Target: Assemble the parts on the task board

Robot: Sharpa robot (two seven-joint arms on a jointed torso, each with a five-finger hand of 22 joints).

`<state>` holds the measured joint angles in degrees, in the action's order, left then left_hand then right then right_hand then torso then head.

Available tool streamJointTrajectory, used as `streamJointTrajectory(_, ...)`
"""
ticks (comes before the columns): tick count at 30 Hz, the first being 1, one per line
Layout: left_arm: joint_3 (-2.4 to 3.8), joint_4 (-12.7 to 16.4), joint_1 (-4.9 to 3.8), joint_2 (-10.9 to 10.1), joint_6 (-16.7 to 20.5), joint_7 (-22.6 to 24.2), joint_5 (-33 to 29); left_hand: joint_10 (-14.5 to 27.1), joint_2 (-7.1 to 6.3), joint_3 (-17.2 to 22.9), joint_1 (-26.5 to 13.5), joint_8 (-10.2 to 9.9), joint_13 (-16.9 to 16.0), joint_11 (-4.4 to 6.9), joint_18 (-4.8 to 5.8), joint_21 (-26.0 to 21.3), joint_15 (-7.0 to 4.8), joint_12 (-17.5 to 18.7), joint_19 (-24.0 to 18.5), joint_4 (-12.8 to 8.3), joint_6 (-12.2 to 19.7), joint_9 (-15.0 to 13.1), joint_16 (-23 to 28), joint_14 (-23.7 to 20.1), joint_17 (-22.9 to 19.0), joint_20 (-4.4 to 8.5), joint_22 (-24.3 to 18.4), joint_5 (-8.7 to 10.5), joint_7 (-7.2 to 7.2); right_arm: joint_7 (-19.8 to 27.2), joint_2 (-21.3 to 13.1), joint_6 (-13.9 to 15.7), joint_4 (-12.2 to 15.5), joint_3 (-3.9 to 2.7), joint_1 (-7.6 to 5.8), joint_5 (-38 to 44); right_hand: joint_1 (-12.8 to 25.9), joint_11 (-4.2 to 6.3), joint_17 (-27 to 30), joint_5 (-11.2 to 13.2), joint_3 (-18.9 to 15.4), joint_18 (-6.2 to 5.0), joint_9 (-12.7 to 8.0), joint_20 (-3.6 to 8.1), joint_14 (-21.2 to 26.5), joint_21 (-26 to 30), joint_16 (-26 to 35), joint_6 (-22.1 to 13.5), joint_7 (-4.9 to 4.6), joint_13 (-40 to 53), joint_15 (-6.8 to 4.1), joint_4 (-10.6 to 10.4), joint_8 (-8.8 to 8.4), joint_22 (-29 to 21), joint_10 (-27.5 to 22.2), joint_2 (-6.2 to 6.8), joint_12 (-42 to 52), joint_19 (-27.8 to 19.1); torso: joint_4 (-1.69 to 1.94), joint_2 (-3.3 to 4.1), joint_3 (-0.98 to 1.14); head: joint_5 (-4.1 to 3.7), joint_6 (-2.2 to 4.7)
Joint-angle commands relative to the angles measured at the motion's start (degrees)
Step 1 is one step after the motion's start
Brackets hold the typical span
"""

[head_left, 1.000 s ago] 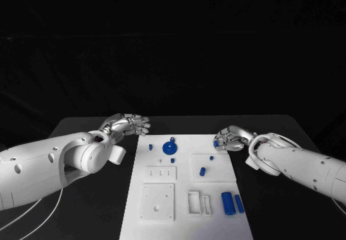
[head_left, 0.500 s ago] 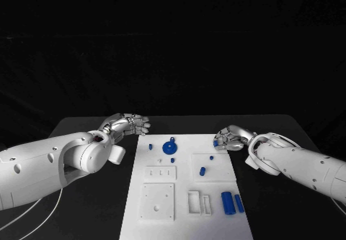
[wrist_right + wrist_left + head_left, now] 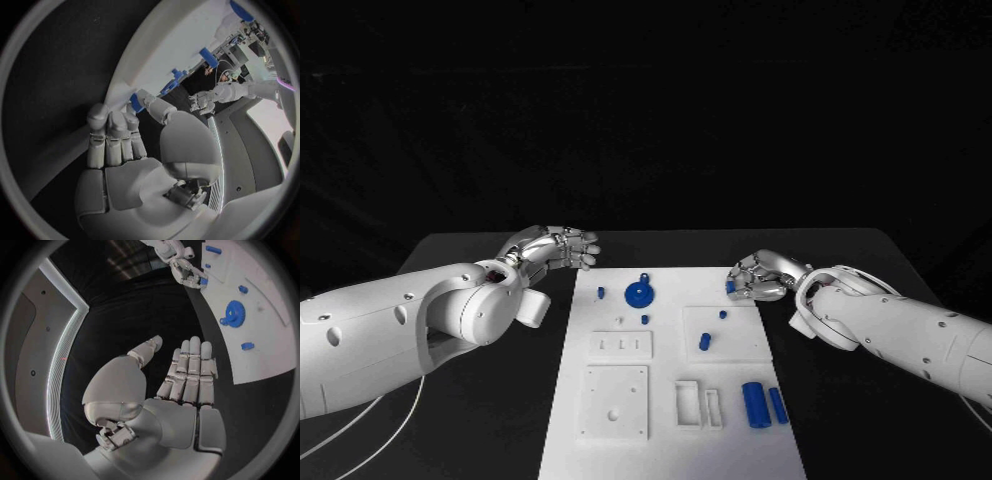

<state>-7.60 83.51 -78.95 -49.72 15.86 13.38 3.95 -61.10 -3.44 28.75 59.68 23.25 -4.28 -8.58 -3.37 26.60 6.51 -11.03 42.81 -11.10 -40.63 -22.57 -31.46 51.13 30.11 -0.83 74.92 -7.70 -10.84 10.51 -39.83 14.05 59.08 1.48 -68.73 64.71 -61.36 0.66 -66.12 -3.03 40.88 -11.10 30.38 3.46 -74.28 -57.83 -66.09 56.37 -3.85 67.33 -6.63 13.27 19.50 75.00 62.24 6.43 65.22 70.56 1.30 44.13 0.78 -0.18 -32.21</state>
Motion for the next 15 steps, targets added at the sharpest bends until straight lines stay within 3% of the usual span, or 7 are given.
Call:
streamJointTrajectory(1, 0.03, 0.1, -0.04, 0.0, -1.0, 0.4, 0.6, -0.2, 0.07, 0.3, -0.1, -0.3, 0.0, 0.04, -0.8, 0.3, -0.12, -0.2, -0.4, -0.1, -0.3, -0.1, 0.3, 0.3, 0.1, 0.18, 1.0, 0.04, -0.76, -1.1, 0.1, 1.0, 0.2, 0.13, 0.24, 1.0, 0.9, 0.42, -0.1, 0.2, -0.2, -3.9, 1.0, 0.43, 0.1, -0.3, 0.2, 2.3, -1.38, 0.1, -0.53, -0.6, 0.51, 1.0, 0.0, -0.28, 0.3, 0.2, -0.02, -0.03, 0.0, 0.04, -0.07)
streamJointTrajectory(4, 0.03, 0.1, -0.04, 0.0, -1.3, 0.1, 1.2, -0.8, 0.18, 0.3, -0.1, -0.2, -0.1, 0.29, -0.81, 0.4, -0.28, -0.6, -0.2, -0.2, -0.6, -0.2, -0.1, 0.8, 0.3, 0.25, 1.0, 0.07, -0.65, -1.7, -0.1, 1.8, 0.7, 0.12, 0.23, 1.1, 1.1, 0.53, -0.1, 0.2, -0.4, -3.9, 1.1, 0.52, 0.0, -0.3, 0.2, 2.4, -1.27, 0.1, -0.64, -0.6, 0.59, 1.0, 0.1, -0.27, 0.3, 0.3, -0.06, -0.03, 0.0, 0.13, -0.03)
streamJointTrajectory(8, 0.04, -0.1, -0.05, 0.1, -3.0, -2.1, 3.5, -3.3, 0.22, -0.2, -0.4, 0.3, -0.7, 1.51, -0.93, 1.5, -1.44, -2.3, 1.3, -0.1, -2.1, -0.8, -2.3, 3.0, 1.4, 1.07, 1.3, 0.27, -0.01, -2.8, -0.7, 2.2, 2.3, 0.08, -0.27, 2.5, 1.0, 0.62, -0.2, 0.2, -0.3, -3.9, 1.3, 0.62, -0.2, -0.4, 0.1, 2.5, -1.19, 0.1, -0.74, -0.6, 0.66, 1.0, 0.2, -0.24, 0.4, 0.4, -0.2, -0.13, -0.03, 0.16, 0.2)
streamJointTrajectory(10, 0.08, -0.2, -0.05, 0.1, -7.6, -5.1, 4.2, -4.9, -0.55, -1.1, -1.6, 0.3, -1.5, 2.34, -0.98, 2.6, -2.23, -3.5, 2.5, 0.4, -2.6, -1.0, -3.9, 4.1, 2.3, 1.79, 1.3, 1.22, 0.24, -3.2, -0.6, 2.0, 2.9, -0.06, -1.19, 2.7, 1.1, 0.7, -0.2, 0.2, -0.2, -3.9, 1.4, 0.72, -0.3, -0.5, 0.1, 2.6, -1.11, 0.1, -0.82, -0.6, 0.73, 1.0, 0.4, -0.17, 0.4, 0.5, -0.35, -0.17, -0.05, 0.17, 0.39)
streamJointTrajectory(12, 0.09, 0.0, -0.08, 0.2, -8.0, -6.1, 6.0, -5.1, -2.3, -2.2, -4.0, 0.4, -1.8, 2.57, -0.92, 2.9, -2.45, -3.9, 2.7, 1.9, -3.1, -1.2, -4.5, 4.1, 2.6, 2.15, 1.2, 4.69, 0.44, -3.5, -0.7, 2.1, 3.4, -0.14, -1.82, 3.2, 1.4, 0.76, -0.3, 0.2, -0.3, -3.9, 1.5, 0.79, -0.4, -0.5, 0.0, 2.7, -1.05, 0.1, -0.88, -0.9, 0.78, 1.0, 0.5, -0.04, 0.4, 0.7, -0.46, -0.16, -0.04, 0.11, 0.57)
streamJointTrajectory(15, 0.15, -0.1, -0.11, 0.4, -8.9, -7.6, 7.5, -8.1, -3.5, -2.9, -5.4, 1.3, -3.2, 4.14, -1.24, 4.7, -3.98, -6.2, 4.7, 3.4, -5.5, -2.0, -7.5, 6.5, 4.3, 3.29, 1.4, 4.78, 1.49, -4.4, -0.5, 2.1, 4.2, -0.17, -2.93, 4.1, 1.5, 0.83, -0.3, 0.2, -0.4, -3.9, 1.7, 0.9, -0.5, -0.6, 0.0, 2.7, -0.98, 0.0, -0.94, -1.0, 0.82, 0.9, 0.7, 0.09, 0.4, 0.9, -0.69, -0.37, -0.05, 0.24, 0.68)
